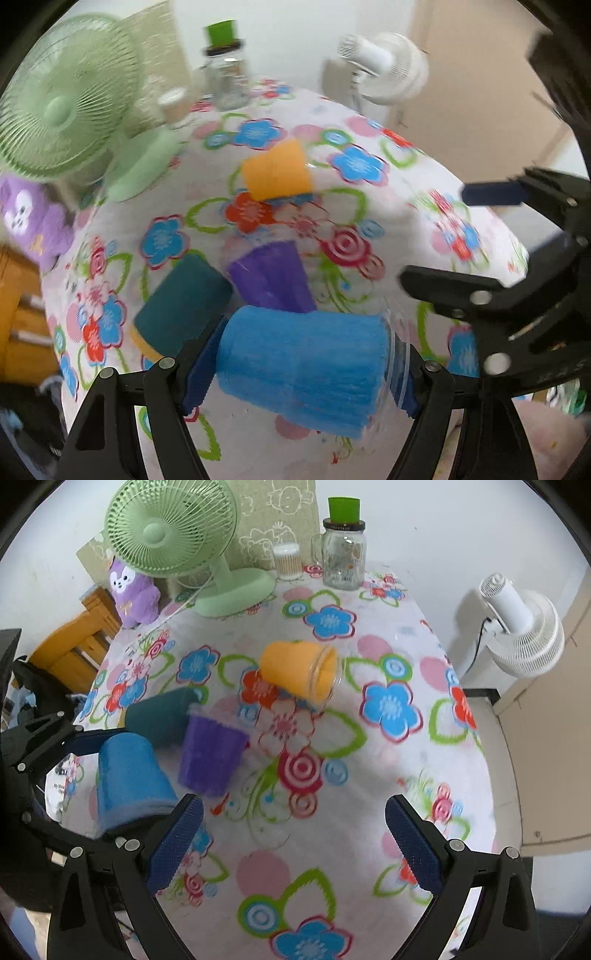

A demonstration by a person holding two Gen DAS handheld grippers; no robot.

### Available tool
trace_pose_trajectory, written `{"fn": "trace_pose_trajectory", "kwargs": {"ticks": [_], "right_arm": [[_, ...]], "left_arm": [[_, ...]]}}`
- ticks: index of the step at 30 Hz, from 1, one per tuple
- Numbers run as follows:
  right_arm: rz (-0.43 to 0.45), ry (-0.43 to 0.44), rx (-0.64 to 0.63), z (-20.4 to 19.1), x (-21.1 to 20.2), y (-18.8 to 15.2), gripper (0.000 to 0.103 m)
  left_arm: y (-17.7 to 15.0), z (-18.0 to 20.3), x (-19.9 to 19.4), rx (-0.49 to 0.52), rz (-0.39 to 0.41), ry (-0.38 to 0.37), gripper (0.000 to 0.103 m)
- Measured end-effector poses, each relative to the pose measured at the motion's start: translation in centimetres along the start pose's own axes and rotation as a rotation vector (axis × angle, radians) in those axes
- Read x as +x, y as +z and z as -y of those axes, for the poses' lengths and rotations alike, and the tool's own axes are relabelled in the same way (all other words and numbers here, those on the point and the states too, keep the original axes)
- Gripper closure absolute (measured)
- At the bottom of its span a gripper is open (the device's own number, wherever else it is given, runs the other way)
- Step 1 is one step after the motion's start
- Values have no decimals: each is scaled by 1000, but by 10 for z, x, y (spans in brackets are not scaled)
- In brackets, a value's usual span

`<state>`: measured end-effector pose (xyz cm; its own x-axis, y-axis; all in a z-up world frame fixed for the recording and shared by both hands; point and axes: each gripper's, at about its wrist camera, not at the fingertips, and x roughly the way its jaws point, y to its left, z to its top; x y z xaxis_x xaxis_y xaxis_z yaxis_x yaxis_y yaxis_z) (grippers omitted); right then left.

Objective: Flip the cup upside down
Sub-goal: 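Carry the blue cup with the left tool toward the right tool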

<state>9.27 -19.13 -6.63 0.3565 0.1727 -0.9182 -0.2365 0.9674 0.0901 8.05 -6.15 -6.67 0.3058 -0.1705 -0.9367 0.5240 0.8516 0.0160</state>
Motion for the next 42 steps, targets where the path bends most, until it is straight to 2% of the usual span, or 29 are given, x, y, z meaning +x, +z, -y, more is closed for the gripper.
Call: {"fn": "trace_pose_trajectory", "kwargs": {"ticks": [12,20,26,30,33,38,42], "right_arm": [[-30,-61,103,-16,9,-44,3],[-72,-86,137,-19,31,-56,3],[-85,-94,133,-25,40,-56,3],[-85,-94,128,-30,42,-54,3],[-83,-87,121,-34,40,-51,3],[-74,-69,86,-43,30,-43,3],[-72,-27,44,-50,20,-35,3]], "left_arm": [[-32,13,22,113,-9,-114,23],[-44,11,47,175,-19,-110,23],[-49,3,57,153,-28,-118,22],[-50,0,53,147,-20,-117,12],[-50,-4,46,132,-6,-109,11],[-50,-13,31,42,1,-101,11],[-56,-20,17,-54,6,-63,10]]}}
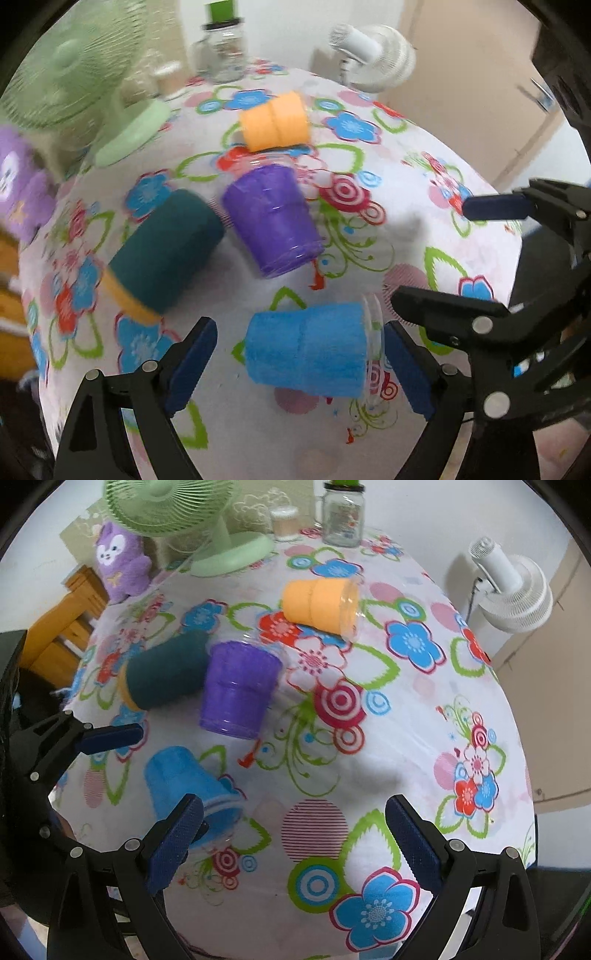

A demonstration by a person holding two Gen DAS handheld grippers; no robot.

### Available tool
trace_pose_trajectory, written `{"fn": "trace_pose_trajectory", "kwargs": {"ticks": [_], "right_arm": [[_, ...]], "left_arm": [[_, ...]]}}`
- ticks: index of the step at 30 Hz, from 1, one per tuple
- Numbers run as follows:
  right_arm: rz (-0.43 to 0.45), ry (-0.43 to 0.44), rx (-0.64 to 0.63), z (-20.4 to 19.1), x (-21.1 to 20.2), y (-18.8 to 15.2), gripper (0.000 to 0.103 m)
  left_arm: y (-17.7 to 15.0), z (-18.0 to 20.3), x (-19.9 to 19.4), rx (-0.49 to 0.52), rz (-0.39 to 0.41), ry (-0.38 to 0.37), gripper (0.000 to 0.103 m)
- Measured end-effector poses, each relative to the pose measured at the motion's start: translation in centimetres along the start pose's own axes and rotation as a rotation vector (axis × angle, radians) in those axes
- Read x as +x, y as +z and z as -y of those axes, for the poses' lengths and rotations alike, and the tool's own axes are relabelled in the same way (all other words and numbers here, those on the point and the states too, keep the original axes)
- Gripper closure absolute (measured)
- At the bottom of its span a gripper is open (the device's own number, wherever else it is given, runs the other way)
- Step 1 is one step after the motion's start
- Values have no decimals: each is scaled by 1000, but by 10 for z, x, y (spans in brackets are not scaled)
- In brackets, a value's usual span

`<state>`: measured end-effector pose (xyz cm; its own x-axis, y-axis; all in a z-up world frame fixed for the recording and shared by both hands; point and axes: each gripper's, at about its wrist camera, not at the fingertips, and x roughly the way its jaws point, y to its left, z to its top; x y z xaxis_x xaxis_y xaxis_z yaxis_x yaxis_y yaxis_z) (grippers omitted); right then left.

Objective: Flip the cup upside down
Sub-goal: 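Carry the blue cup with the left tool toward the right tool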

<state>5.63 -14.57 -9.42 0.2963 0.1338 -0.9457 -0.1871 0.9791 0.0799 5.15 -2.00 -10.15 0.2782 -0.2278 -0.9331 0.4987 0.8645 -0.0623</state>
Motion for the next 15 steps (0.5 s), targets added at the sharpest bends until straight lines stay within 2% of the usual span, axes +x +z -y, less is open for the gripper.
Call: {"fn": "trace_pose_trajectory", "kwargs": {"ticks": [6,10,15], "right_arm": [[-20,55,-90,-12,-6,5,3],[-37,94,-158,-22,-8,8,3],[-53,132,-246,-36,-6,11,3]], "left_arm": [[-14,-5,-17,-165,4,40,10],[-23,-3,-26,-252,17,94,10],[-40,-6,-33,-382,9,116,10]]}}
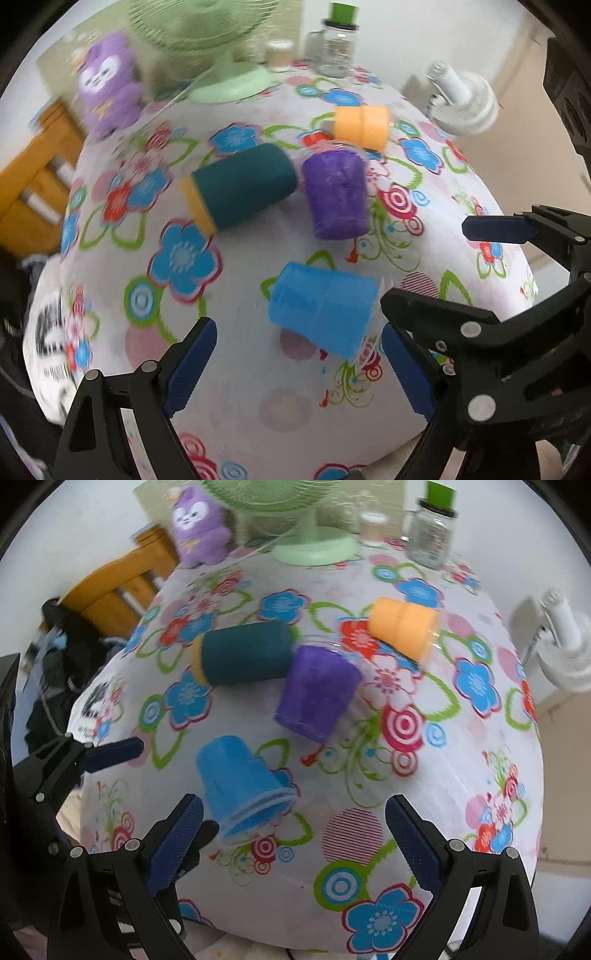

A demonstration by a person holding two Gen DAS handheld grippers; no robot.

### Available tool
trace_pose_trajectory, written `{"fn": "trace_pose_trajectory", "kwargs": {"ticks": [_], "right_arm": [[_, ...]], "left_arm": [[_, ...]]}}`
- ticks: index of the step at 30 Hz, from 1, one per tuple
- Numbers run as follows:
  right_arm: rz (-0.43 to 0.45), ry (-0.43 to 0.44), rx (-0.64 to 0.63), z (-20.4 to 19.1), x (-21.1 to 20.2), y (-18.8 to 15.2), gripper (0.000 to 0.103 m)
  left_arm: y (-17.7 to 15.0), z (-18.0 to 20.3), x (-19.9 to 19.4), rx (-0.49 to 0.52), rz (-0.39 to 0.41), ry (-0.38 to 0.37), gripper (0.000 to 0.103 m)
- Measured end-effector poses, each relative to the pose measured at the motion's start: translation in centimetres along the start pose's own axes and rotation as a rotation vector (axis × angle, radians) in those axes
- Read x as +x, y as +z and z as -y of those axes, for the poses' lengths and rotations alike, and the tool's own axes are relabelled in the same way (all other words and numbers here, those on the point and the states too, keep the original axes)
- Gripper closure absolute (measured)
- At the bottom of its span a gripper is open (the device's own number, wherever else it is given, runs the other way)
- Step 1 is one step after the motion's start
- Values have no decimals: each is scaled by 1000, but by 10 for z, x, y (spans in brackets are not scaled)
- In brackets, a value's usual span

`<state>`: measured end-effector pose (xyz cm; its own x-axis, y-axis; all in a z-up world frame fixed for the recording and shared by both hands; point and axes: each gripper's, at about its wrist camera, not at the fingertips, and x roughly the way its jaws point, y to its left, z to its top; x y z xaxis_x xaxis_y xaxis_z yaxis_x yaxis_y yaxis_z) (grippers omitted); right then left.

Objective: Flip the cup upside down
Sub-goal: 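Carry the blue cup with the left tool toward the right tool, then grasp the blue cup with the right tool while the left tool releases it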

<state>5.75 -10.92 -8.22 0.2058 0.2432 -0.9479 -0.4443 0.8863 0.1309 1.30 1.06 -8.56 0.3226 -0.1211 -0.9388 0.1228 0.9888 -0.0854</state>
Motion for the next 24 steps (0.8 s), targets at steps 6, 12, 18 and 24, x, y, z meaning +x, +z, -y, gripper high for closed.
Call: {"fn": "trace_pose_trajectory", "kwargs": {"ticks": [6,12,18,24], "right_arm": [[-23,21,-105,-17,10,7,3],[-65,10,-205,-33,27,15,4],[-122,-17,-301,-48,48,21,6],[-200,-36,-369,-60,74,30,13]], "left_arm": [[-18,-17,2,-135,-26,12,10],[-31,-35,13,-235,-53,31,10],[-37,-50,28,-321,-81,48,10],[-42,-59,44,-344,-113,58,10]]}}
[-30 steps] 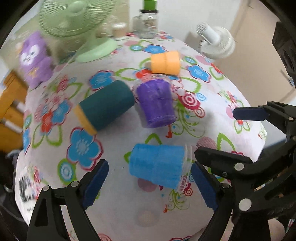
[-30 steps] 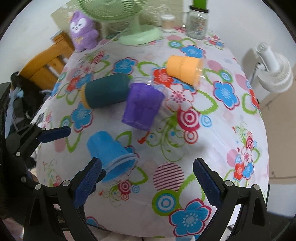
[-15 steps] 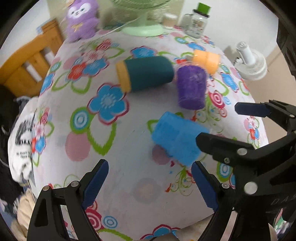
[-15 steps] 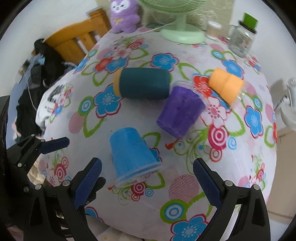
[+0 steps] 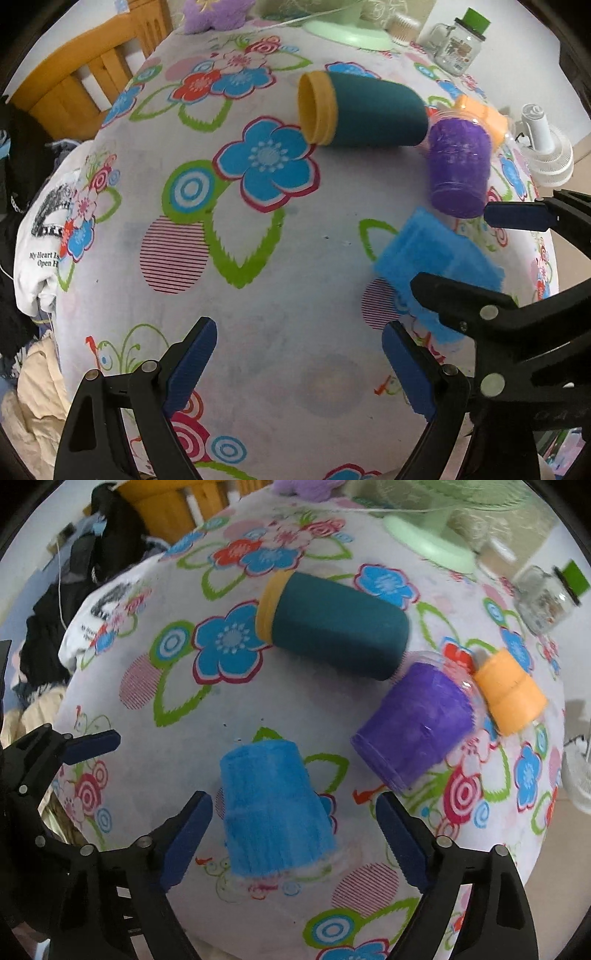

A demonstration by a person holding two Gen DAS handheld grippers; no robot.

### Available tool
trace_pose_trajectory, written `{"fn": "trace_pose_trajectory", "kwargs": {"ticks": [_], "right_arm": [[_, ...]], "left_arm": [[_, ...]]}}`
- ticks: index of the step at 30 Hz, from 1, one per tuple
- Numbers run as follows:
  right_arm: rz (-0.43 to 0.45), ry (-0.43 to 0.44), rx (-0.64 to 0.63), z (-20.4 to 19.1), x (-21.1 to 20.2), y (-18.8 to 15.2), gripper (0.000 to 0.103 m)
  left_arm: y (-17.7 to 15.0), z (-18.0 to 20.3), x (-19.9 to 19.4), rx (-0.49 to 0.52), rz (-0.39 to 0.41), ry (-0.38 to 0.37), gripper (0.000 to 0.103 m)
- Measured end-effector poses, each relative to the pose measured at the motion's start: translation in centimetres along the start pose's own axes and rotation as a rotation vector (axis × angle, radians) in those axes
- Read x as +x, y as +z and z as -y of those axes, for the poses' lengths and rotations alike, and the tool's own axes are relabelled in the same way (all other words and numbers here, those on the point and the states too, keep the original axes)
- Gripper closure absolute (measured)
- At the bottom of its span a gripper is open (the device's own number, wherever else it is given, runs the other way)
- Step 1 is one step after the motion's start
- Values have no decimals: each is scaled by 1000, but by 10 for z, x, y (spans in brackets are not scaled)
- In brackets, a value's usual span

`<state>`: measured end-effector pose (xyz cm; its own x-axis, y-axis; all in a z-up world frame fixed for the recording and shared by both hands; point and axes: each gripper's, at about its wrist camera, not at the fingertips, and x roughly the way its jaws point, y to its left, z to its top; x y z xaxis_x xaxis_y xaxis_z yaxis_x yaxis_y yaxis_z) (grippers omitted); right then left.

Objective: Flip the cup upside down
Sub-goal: 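Grasp the blue cup with the right tool while the left tool releases it, then rotate the blue cup in the right tool until its base faces up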

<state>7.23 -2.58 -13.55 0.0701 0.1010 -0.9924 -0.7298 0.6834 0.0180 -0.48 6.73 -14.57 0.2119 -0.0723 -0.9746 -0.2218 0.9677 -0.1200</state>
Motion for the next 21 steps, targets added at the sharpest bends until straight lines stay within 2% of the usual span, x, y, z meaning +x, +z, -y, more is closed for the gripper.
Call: {"fn": "trace_pose_trajectory", "kwargs": {"ticks": [13,16,18,21], "right_arm": [[-141,-17,-109,-8,32,13,18],[-168,-5,-117,-11,40,17,26],[-192,12,-115,-11,46,18,37],[-191,13,-114,-12,48,19,38]], "left_arm": [[-1,-2,20,9,-44,25,11],[-1,-2,24,2,-54,26,11],[-1,0,25,8,-51,36,11],[-2,0,26,8,-52,37,11]]}}
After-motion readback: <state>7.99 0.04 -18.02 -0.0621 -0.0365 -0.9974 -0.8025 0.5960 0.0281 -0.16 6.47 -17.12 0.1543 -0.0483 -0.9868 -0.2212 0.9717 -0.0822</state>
